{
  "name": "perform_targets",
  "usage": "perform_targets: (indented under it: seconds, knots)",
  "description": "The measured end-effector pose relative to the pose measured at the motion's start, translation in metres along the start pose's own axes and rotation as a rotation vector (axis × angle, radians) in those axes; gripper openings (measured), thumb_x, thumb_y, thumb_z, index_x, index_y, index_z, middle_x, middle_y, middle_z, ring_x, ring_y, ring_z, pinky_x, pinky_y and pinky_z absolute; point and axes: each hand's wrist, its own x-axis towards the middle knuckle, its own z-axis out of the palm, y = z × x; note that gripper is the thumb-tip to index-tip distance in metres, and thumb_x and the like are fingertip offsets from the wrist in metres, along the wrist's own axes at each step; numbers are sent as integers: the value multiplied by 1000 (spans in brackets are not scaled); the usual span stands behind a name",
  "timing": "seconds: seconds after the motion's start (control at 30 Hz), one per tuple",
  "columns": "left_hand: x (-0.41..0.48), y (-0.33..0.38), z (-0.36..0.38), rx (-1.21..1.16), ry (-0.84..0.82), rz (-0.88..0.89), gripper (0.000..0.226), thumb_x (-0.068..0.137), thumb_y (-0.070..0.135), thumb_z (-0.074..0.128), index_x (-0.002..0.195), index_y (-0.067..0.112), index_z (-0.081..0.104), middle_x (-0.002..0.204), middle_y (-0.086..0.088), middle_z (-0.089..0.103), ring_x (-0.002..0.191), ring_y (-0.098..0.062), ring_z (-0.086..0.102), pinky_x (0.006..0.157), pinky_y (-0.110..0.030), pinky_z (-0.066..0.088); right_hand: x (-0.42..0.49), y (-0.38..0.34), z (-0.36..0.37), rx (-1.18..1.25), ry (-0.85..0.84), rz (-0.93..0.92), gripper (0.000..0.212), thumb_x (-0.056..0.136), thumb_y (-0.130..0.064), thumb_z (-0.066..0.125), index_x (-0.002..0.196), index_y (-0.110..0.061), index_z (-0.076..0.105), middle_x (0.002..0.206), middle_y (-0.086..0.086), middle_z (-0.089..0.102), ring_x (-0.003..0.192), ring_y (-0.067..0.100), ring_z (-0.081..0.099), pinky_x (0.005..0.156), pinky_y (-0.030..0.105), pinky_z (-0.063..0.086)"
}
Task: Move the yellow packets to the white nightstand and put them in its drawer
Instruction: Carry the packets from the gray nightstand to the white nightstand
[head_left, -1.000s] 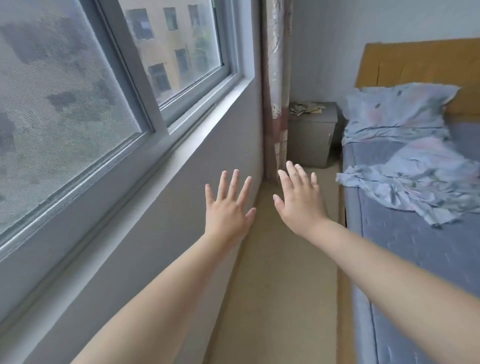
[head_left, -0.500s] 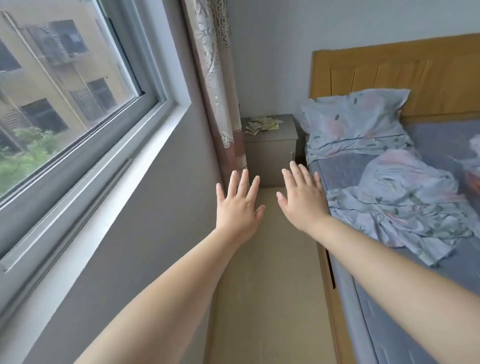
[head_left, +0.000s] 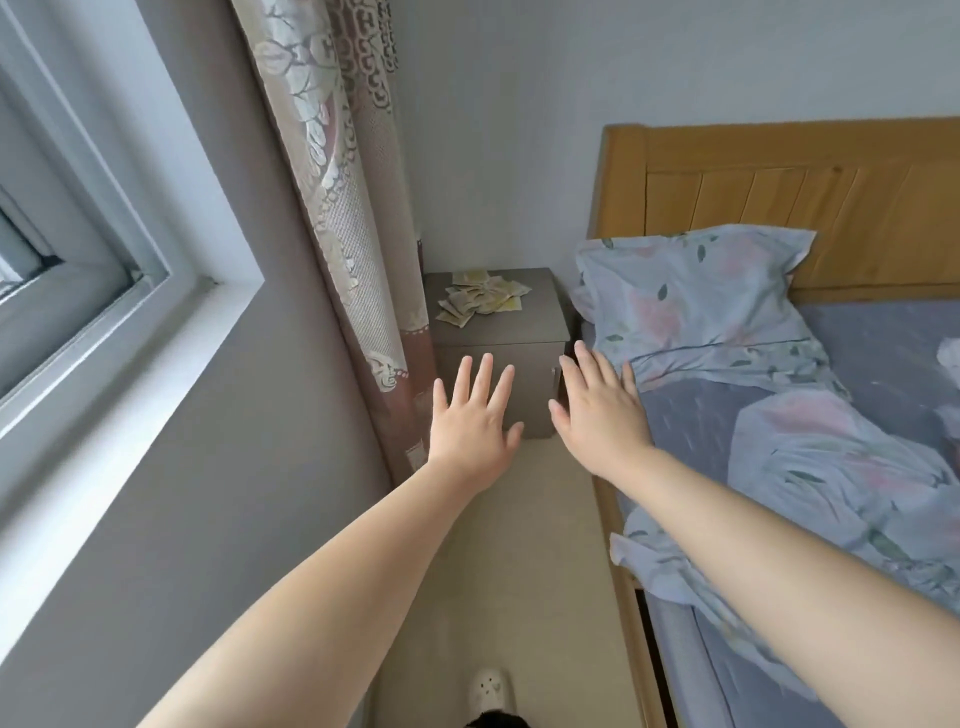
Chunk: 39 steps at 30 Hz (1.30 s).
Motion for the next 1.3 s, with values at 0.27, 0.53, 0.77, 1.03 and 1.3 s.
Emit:
perform_targets:
  seconds: [0.27, 0.53, 0.77, 1.03, 1.3]
  knots:
    - [222, -51, 25, -22, -45, 43, 69, 98, 49, 29, 153, 21, -2, 161, -5, -6, 148, -28, -8, 117, -53, 5, 214, 36, 36, -31, -33, 75, 59, 98, -42, 33, 149, -14, 22, 159, 8, 13, 145, 24, 14, 117, 48, 14]
    - [407, -100, 91, -98, -133, -54, 67, 99, 49, 27, 153, 22, -2, 161, -4, -6, 148, -27, -8, 118, -52, 4, 399, 70, 121, -2, -117, 47, 60, 98, -42, 32, 149, -12, 22, 158, 10, 14, 145, 26, 15, 117, 47, 16]
    - [593, -144, 181, -161, -227, -184, 64, 99, 44, 33, 153, 24, 6, 161, -3, -5, 147, -29, -7, 117, -56, 6, 595, 105, 212, 37, -233, -54, 60, 98, -40, 35, 148, -9, 23, 158, 13, 13, 145, 27, 13, 115, 49, 15]
    - [703, -194, 285, -270, -444, -361, 63, 101, 40, 32, 153, 24, 1, 161, -4, -7, 147, -27, -8, 118, -50, 2, 716, 124, 332, 61, -542, -71, 61, 100, -42, 29, 151, -11, 13, 159, 12, 6, 146, 29, 10, 116, 46, 15]
    - [738, -234, 388, -255, -572, -422, 61, 101, 39, 32, 153, 29, 2, 161, 2, -9, 147, -26, -8, 117, -54, 5, 768, 135, 440, 251, -688, 213, 57, 95, -34, 46, 144, -8, 31, 151, 13, 28, 138, 31, 29, 110, 42, 30]
